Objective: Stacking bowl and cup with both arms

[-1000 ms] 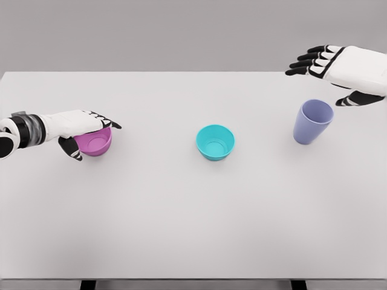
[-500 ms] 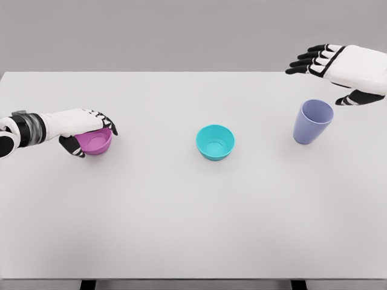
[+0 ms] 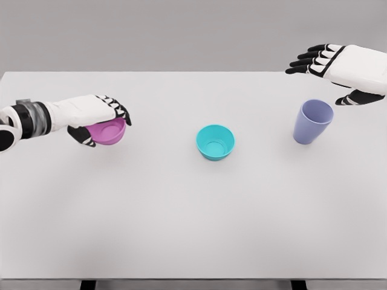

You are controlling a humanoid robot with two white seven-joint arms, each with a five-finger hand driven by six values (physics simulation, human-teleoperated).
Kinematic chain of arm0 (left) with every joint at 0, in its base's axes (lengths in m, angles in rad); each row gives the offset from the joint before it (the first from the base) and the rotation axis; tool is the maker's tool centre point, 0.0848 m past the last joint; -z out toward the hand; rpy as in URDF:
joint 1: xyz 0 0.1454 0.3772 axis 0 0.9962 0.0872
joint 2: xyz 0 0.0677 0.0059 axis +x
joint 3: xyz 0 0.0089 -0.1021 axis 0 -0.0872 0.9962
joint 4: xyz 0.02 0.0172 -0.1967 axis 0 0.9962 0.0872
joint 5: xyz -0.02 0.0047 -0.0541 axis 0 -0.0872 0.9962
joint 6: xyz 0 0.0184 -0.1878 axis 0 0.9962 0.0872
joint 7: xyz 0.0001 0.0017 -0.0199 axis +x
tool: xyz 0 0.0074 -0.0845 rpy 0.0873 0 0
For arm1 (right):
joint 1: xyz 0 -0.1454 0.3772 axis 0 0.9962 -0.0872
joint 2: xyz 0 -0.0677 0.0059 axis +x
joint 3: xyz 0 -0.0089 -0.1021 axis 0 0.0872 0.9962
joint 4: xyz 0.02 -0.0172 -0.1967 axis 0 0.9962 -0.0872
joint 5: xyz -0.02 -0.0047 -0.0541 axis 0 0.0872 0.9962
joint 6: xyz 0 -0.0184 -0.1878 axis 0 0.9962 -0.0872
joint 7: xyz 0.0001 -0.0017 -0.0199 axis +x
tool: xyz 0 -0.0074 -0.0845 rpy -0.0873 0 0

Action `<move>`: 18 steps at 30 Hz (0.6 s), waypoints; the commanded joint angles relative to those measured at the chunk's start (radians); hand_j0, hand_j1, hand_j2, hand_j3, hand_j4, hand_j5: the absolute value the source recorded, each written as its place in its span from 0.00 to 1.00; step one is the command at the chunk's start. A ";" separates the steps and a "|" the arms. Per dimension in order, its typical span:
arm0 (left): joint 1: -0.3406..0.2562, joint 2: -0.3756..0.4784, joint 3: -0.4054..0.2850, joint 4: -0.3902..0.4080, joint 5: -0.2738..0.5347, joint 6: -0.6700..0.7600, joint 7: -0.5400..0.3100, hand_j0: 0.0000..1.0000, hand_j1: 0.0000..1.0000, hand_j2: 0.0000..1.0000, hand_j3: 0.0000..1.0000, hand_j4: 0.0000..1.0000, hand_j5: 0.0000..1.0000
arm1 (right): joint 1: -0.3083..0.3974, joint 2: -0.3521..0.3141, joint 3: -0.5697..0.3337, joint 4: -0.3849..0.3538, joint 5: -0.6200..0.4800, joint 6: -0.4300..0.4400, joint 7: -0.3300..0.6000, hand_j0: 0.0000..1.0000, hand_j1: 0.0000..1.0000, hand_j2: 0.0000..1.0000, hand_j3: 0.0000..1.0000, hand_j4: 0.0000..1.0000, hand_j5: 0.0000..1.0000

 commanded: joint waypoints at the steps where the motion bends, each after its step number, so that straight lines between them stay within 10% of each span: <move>1: -0.002 0.000 0.000 -0.009 0.001 -0.016 0.001 0.69 0.69 0.69 0.69 0.69 0.69 | 0.000 0.000 0.000 0.001 -0.005 0.003 -0.001 1.00 1.00 1.00 1.00 1.00 1.00; 18: -0.040 -0.081 -0.009 -0.052 -0.001 -0.067 0.001 0.68 0.68 0.68 0.68 0.68 0.68 | 0.002 -0.002 0.000 0.000 -0.005 0.003 -0.001 1.00 1.00 1.00 1.00 1.00 1.00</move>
